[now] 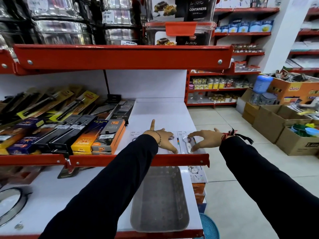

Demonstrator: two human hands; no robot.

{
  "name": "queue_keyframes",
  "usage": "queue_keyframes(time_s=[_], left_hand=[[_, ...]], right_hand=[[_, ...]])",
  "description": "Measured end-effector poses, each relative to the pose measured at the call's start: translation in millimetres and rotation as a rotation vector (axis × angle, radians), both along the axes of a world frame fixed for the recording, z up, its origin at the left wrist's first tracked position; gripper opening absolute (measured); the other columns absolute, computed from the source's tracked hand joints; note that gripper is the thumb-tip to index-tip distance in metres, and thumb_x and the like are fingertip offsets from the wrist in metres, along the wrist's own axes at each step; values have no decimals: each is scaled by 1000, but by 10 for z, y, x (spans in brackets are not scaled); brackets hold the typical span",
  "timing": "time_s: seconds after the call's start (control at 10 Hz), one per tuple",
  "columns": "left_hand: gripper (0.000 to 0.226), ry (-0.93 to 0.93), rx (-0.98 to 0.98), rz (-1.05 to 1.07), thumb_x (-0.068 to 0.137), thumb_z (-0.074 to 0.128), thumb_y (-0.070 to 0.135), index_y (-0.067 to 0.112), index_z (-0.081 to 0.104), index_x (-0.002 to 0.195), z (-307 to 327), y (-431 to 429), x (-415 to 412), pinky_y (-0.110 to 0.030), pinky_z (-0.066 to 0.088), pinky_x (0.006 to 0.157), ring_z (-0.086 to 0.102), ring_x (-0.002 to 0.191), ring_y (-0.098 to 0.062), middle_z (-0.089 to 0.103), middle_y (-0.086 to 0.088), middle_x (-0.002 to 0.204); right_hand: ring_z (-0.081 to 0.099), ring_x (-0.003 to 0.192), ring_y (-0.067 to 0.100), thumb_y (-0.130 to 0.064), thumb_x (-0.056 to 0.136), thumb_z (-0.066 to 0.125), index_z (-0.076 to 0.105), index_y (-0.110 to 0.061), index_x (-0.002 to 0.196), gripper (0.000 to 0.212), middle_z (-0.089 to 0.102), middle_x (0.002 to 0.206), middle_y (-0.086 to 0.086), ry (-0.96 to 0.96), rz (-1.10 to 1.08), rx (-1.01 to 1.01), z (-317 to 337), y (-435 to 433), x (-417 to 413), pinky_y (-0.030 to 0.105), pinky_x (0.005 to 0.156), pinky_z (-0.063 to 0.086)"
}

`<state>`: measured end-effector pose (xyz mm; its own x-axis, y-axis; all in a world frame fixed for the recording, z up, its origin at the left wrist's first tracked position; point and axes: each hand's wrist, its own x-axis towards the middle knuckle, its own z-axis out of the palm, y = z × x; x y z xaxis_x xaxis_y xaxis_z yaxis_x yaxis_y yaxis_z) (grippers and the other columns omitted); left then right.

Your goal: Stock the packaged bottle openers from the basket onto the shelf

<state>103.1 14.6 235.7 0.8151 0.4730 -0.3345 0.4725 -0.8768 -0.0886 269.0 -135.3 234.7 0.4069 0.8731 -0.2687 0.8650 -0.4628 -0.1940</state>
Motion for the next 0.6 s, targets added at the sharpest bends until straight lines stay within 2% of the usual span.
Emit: queue_keyframes(time_s=[0.1, 0.3, 0.4, 0.5, 0.6], left_hand=[[98, 16, -8, -14, 70, 44, 83, 35, 22, 154, 13, -1, -40, -64, -35, 102, 1, 155, -14, 22, 10, 163], [94, -3, -37, -19, 74, 47, 76, 35, 20, 154, 16, 7, -84, -63, -34, 102, 0, 155, -15, 19, 10, 164], [92, 9, -51, -13, 76, 47, 75, 35, 19, 155, -13, -9, -97, -62, -31, 105, -1, 155, -16, 15, 10, 165], [92, -69, -72, -15, 78, 47, 74, 32, 19, 155, -24, -7, -142, -60, -24, 112, 1, 155, -17, 17, 8, 165], [75, -366, -52, -26, 89, 42, 62, 30, 23, 154, 24, 7, -245, -49, -6, 123, 8, 154, -17, 24, 4, 163]], right_hand=[[30, 147, 22, -68, 71, 64, 41, -47, 140, 77, 36, 157, -9, -9, 13, 19, -5, 14, -42, 65, 116, -5], [30, 146, 21, -70, 67, 63, 43, -48, 138, 77, 41, 155, -7, -29, 25, 30, 8, 10, -67, 67, 114, -4], [26, 149, 22, -70, 70, 61, 42, -47, 140, 77, 39, 156, -9, -17, 21, -3, -17, 8, -65, 66, 114, -5], [23, 150, 20, -69, 78, 55, 39, -43, 143, 72, 38, 157, -9, -20, 15, 51, -56, -29, -96, 63, 116, -5], [39, 141, 16, -62, 91, 37, 46, -34, 139, 57, 50, 147, -7, -177, 17, 408, -52, -77, -132, 53, 117, 17]])
